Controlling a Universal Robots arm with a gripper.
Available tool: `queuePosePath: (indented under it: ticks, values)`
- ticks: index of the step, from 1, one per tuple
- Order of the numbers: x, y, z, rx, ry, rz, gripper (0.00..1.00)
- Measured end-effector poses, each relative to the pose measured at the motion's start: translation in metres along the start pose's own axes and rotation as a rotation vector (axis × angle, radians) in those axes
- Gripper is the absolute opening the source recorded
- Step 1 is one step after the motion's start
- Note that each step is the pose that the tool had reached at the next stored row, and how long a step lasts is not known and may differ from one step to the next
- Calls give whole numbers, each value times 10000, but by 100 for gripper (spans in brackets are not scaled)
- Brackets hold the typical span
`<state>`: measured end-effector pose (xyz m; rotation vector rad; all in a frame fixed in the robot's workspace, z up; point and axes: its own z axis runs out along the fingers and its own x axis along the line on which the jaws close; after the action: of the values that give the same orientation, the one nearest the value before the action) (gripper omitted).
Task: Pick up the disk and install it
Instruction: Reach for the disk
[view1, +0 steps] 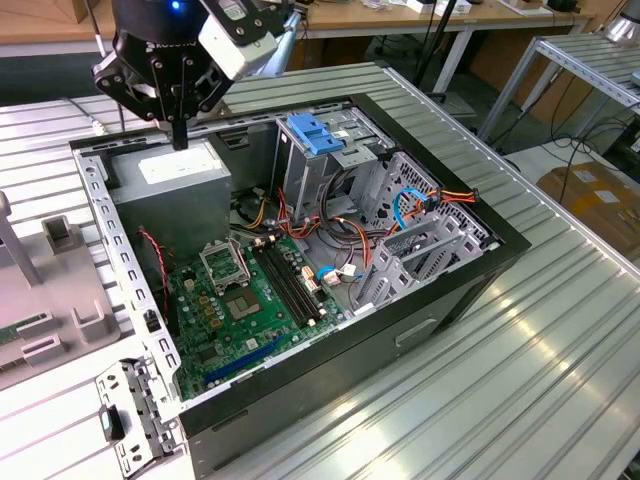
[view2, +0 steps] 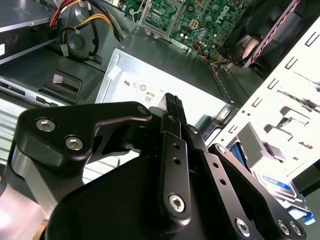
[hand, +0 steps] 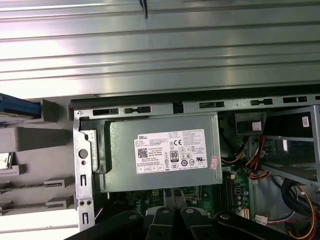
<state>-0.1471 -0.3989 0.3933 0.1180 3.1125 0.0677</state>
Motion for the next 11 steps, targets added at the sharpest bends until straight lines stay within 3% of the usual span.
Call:
queuePosePath:
  ticks: [11]
  values:
    - [59, -4, -2, 0, 0, 0, 11]
